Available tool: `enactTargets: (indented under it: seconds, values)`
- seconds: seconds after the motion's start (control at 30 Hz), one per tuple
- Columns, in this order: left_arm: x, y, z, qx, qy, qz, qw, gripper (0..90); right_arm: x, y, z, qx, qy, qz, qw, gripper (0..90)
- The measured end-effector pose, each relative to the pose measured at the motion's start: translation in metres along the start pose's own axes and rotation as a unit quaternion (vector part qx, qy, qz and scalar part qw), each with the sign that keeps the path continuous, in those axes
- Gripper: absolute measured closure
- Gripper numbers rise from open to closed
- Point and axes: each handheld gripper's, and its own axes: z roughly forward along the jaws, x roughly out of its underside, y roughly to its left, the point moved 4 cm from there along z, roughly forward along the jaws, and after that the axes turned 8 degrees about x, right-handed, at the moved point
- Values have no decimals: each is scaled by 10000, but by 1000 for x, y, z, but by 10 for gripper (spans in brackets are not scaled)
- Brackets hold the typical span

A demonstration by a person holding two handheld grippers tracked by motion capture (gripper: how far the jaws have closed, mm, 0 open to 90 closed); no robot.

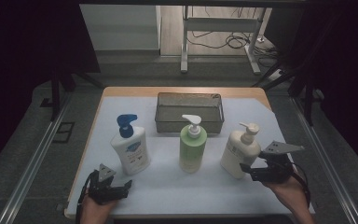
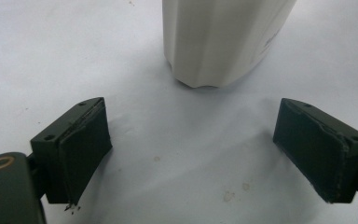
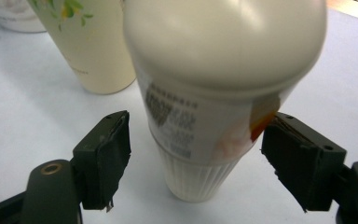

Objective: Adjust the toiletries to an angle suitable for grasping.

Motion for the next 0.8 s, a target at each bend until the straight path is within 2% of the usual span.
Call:
enactTargets:
  seconds: [0.3, 0.8]
  values:
    - [0, 0, 0, 0, -3, 0, 10000, 103, -10, 3, 5, -13, -1, 46, 10000, 201]
    - [0, 0, 0, -1, -16, -13, 10000, 103, -24, 2, 14, 129, -129, 5, 9998, 281]
